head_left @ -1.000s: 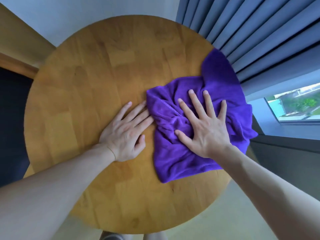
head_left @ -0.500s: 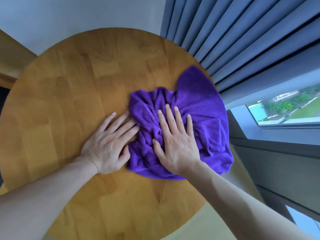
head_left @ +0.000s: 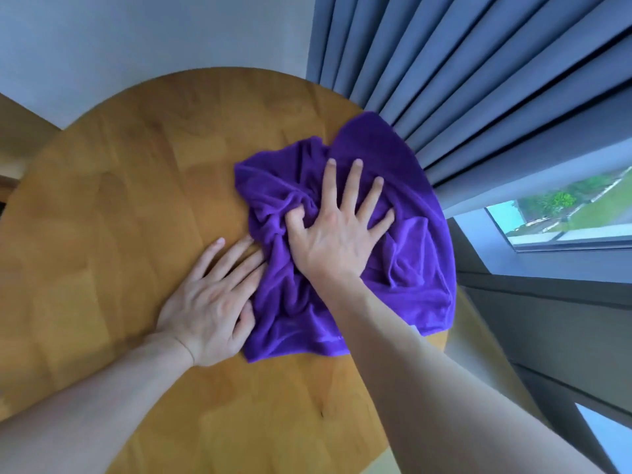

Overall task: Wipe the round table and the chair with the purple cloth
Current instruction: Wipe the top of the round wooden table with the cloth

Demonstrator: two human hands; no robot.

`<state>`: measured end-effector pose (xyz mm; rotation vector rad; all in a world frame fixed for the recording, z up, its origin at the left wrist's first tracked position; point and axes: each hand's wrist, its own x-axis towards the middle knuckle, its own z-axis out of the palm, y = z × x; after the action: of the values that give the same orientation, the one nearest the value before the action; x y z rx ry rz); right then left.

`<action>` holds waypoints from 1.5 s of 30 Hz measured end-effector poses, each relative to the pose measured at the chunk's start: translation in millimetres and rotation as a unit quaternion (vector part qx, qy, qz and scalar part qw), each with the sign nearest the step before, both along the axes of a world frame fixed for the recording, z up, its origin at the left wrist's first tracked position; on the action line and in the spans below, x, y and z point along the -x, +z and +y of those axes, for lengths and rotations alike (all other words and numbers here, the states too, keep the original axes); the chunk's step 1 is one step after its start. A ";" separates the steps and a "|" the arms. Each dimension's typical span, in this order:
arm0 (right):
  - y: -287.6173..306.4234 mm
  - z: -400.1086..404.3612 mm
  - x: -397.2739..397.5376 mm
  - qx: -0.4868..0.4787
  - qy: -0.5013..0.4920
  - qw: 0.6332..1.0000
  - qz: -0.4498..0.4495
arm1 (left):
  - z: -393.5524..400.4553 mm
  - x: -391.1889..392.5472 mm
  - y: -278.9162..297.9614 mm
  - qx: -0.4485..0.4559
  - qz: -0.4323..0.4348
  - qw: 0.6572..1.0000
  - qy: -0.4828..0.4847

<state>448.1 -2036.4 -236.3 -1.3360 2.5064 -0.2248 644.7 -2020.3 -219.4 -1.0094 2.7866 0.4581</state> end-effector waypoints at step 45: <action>13.2 -49.9 -8.0 0.069 -0.082 0.994 -0.033 | 9.7 -1.9 -12.8 0.047 0.040 0.979 0.192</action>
<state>456.1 -2086.2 -223.1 -1.1504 2.5852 -0.4775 646.6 -2010.5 -232.2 -1.5955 2.7024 0.4194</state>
